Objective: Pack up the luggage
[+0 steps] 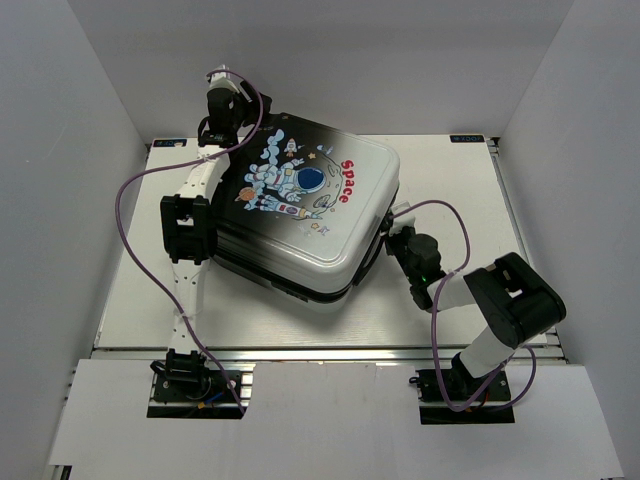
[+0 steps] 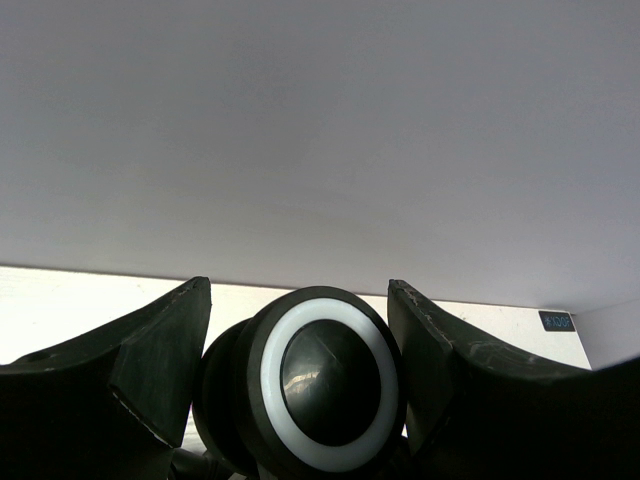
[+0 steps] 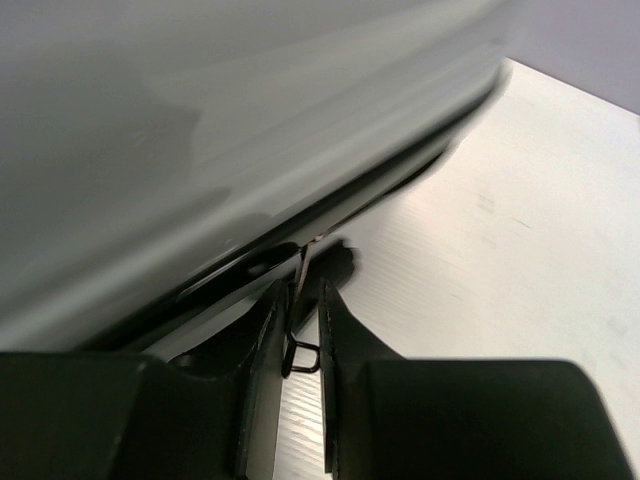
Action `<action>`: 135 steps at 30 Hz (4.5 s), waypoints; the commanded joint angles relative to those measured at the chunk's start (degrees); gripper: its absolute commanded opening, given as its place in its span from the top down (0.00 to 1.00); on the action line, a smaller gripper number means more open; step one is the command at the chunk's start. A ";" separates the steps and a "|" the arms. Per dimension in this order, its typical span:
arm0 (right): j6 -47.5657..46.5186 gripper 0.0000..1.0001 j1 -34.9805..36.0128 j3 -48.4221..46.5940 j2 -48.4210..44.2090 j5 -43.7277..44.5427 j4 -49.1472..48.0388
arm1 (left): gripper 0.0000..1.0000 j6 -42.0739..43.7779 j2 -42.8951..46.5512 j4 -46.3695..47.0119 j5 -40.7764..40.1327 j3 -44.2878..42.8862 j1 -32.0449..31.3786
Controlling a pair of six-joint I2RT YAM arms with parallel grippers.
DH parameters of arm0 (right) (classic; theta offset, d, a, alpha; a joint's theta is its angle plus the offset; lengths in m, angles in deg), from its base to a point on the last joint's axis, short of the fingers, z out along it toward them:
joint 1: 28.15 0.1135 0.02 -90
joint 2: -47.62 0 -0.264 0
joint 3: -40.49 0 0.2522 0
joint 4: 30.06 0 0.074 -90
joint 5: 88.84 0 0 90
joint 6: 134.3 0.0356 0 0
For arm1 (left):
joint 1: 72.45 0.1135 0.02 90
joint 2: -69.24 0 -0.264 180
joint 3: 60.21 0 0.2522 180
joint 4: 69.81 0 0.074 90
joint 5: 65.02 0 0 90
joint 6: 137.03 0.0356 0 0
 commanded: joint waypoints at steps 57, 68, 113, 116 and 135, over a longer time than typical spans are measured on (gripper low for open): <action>12.91 1.00 -16.18 -23.05 -8.29 -35.90 55.78 | 0.02 39.15 47.58 -34.51 7.64 37.36 -44.56; 11.86 1.00 -20.23 -24.18 -11.46 -37.30 55.60 | 0.02 38.62 36.15 -28.11 -3.77 35.78 -52.49; 13.80 1.00 -23.48 -24.45 -11.63 -37.83 56.65 | 0.04 36.43 31.32 -37.23 -32.97 31.57 -60.49; 13.88 1.00 -23.57 -24.28 -11.72 -37.13 56.74 | 0.05 36.87 29.12 -37.76 -34.63 31.21 -60.49; 14.50 1.00 -24.89 -23.22 -9.88 -38.97 54.81 | 0.03 32.47 15.05 -33.90 -55.27 26.90 -61.28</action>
